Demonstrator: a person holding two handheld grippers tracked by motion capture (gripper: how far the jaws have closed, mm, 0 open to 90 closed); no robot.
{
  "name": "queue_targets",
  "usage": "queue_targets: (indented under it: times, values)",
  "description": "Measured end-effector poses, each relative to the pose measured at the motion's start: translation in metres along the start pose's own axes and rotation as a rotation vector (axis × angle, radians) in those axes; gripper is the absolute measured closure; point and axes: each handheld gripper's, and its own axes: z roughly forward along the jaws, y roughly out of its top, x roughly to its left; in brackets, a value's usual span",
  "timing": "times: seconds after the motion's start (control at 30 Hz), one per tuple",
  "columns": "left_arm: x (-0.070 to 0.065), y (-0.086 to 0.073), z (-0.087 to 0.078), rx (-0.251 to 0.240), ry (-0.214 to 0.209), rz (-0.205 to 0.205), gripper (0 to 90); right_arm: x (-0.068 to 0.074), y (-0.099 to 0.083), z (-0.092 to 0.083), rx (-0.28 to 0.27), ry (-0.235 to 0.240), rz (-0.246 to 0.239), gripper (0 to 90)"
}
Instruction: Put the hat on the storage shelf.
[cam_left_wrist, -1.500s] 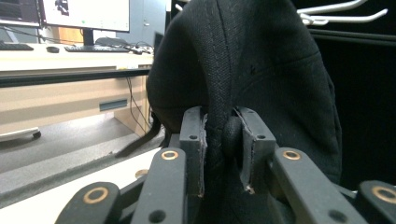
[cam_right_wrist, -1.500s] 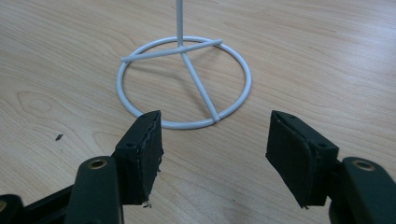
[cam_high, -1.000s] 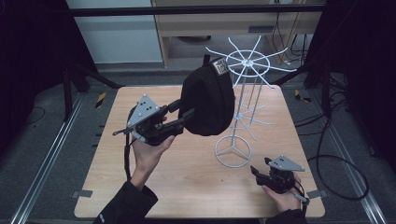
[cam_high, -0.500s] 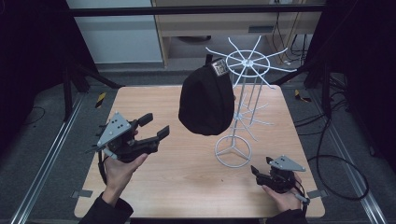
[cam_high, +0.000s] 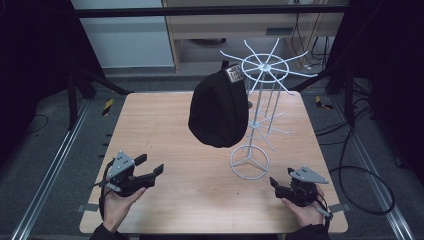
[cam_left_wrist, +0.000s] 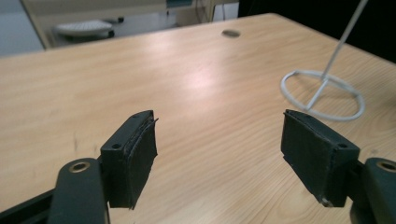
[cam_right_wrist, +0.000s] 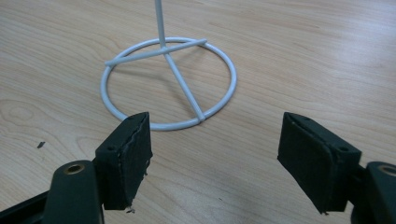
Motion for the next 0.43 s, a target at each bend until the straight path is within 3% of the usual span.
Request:
queue_targets:
  times: [0.23, 0.33, 0.43]
  values:
    - [0.026, -0.038, 0.007, 0.106, 0.105, -0.03, 24.0, -0.004, -0.002, 0.002, 0.009, -0.015, 0.013, 21.4]
    - [0.037, -0.047, 0.005, 0.131, 0.16, -0.034, 23.1, -0.006, -0.003, 0.002, 0.018, -0.021, 0.025, 20.3]
    - [0.046, -0.053, 0.004, 0.146, 0.189, -0.056, 22.1, -0.008, -0.004, 0.004, 0.024, -0.032, 0.031, 18.7]
